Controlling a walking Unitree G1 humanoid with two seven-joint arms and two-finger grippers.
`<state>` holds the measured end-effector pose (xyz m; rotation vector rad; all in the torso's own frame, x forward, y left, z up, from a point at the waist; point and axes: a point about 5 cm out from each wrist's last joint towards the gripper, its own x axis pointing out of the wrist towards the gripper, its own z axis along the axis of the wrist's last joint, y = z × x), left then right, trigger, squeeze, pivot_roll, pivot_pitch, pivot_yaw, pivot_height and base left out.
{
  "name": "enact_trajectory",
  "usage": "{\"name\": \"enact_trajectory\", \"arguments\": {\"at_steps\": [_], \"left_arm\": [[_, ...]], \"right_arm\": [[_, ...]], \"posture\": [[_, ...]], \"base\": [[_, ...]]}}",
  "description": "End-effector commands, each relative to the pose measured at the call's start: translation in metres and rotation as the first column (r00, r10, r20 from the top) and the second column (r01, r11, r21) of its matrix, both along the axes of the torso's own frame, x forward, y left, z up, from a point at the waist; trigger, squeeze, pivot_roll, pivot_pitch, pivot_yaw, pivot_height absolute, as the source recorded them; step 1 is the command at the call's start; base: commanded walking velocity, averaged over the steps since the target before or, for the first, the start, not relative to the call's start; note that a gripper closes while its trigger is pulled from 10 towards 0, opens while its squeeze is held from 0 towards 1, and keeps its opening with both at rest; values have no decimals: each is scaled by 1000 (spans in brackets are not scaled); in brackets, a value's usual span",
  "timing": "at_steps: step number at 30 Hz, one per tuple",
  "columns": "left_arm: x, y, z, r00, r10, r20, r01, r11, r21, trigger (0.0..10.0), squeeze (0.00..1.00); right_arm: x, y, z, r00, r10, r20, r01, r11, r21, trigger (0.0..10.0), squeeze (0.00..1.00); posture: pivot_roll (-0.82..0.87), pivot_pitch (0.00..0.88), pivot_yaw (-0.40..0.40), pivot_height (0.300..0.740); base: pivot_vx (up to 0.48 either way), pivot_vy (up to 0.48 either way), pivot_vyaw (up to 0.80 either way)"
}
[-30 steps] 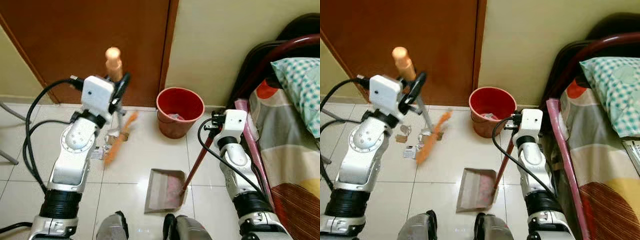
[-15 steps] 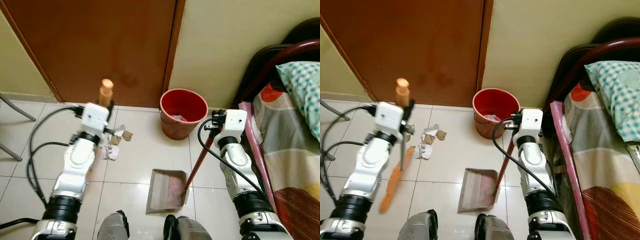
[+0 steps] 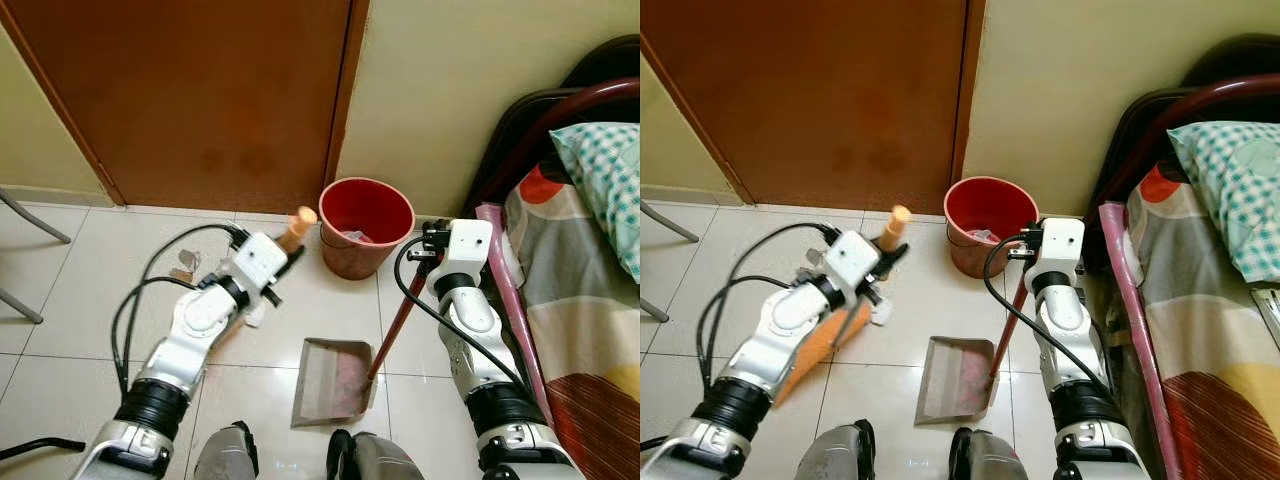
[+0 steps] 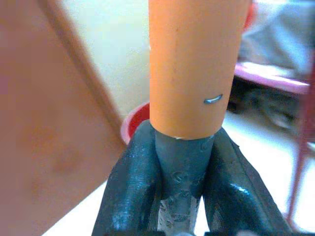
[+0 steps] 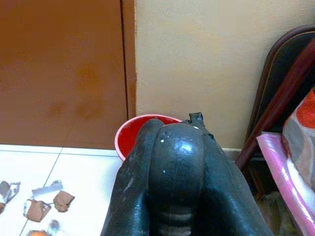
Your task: Sweep floor
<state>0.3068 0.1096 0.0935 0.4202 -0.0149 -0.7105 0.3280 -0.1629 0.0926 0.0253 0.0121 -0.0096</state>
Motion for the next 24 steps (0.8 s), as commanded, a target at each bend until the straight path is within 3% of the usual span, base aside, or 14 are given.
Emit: {"name": "enact_trajectory", "arguments": {"at_steps": [1, 10, 17, 22, 24], "left_arm": [[-9, -13, -2, 996, -84, -37, 83, 996, -36, 10000, 0], [-42, -29, -6, 932, -318, -172, 298, 945, -136, 10000, 0], [-46, -39, 4, 924, -345, -165, 303, 924, -234, 10000, 0], [-42, -39, 4, 938, -315, -147, 287, 940, -183, 10000, 0], [-40, -37, 8, 945, -299, -135, 266, 939, -218, 10000, 0]], "right_arm": [[0, -5, -1, 1000, -26, 4, 26, 1000, -16, 10000, 0], [1, -13, -5, 996, -87, -24, 85, 993, -79, 10000, 0], [3, -15, -6, 994, -108, -35, 104, 990, -93, 10000, 0], [5, -8, -5, 997, -78, -29, 76, 996, -51, 10000, 0], [5, -5, -6, 997, -66, -33, 64, 997, -47, 10000, 0]], "posture": [[26, 133, -85, 740], [31, 137, -85, 740], [37, 133, -83, 740], [35, 131, -82, 740], [33, 129, -82, 740]], "base": [[0, 0, 0], [0, 0, 0], [0, 0, 0], [0, 0, 0], [0, 0, 0]]}}
